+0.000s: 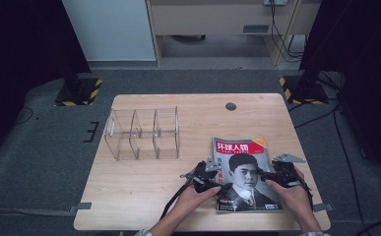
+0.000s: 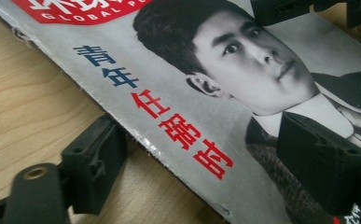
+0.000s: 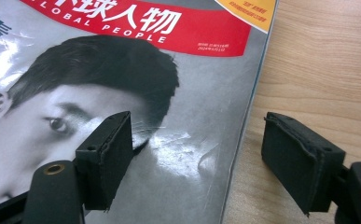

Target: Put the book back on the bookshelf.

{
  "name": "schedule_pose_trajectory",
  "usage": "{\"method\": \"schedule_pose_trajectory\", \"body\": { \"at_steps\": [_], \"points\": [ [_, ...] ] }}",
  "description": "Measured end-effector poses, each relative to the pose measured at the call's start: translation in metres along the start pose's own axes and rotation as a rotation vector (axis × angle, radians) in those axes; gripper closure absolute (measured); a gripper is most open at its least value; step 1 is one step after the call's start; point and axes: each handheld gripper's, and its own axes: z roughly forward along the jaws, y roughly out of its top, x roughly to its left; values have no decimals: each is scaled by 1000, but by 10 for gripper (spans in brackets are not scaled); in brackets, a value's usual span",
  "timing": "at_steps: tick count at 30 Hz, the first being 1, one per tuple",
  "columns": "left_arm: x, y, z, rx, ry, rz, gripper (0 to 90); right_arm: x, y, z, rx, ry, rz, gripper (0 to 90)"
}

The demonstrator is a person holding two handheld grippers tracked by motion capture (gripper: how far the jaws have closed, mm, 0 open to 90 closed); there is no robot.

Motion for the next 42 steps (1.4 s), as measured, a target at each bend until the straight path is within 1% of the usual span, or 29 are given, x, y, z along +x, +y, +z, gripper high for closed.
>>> {"method": "schedule_pose_trajectory", "body": {
  "at_steps": [2, 3, 7, 9, 10, 11, 13, 16, 19, 21, 24, 28, 30, 31, 32, 33, 34, 35, 36, 37, 39, 40, 42],
  "points": [
    [-1, 0, 1, 2, -2, 1, 131, 1, 0, 0, -3, 8, -6, 271],
    [-1, 0, 1, 4, -4, 4, 121, 3, 0, 0, -2, 19, -13, 277],
    [-1, 1, 1, 4, -8, 1, 108, 4, -1, 0, -4, 16, -17, 286],
    [0, 1, 1, 1, -7, -6, 110, 4, -1, -1, -7, 20, -23, 302],
    [1, 1, 1, 2, -10, -7, 112, 4, -1, -1, -9, 28, -31, 334],
    [1, 1, 1, 0, -15, -14, 112, 4, -1, -1, -9, 28, -31, 334],
    [3, 1, 1, -5, -25, -20, 123, 6, -1, -1, -10, 48, -39, 362],
    [5, 2, -1, 9, -25, -6, 144, 8, -1, -1, -12, 54, -50, 367],
    [6, 3, -1, 19, -19, -9, 153, 11, -1, -1, -14, 61, -71, 384],
    [7, 4, -2, 23, -20, -7, 160, 12, -2, -2, -11, 66, -75, 391],
    [10, 4, -3, 27, -34, -30, 153, 13, -2, -2, -11, 74, -83, 406],
    [18, 6, -5, 31, -36, -66, 124, 17, -2, -2, -9, 92, -94, 418],
    [22, 8, -5, 33, -36, -75, 112, 19, -2, -1, -11, 101, -107, 420],
    [25, 9, -5, 35, -32, -74, 115, 20, -2, -1, -13, 102, -106, 420],
    [26, 9, -5, 33, -29, -78, 158, 21, -2, 0, -12, 107, -109, 420],
    [28, 9, -6, 30, -23, -79, 158, 21, -2, 0, -12, 107, -109, 420],
    [30, 10, -7, 30, -13, -86, 209, 20, -2, 0, -12, 107, -108, 420],
    [31, 9, -8, 31, -7, -87, 321, 20, -2, 0, -13, 106, -102, 420],
    [32, 9, -9, 36, 5, -78, 321, 20, -2, 0, -13, 106, -102, 420],
    [33, 9, -11, 40, 14, -69, 391, 20, -2, 0, -9, 108, -105, 419],
    [34, 8, -12, 46, 5, -67, 500, 20, -1, 0, -12, 108, -108, 416],
    [33, 8, -12, 46, 3, -65, 535, 20, -1, 0, -9, 110, -104, 414],
    [31, 8, -12, 49, 5, -55, 561, 19, 0, 0, 0, 115, -96, 408]
  ]
}}
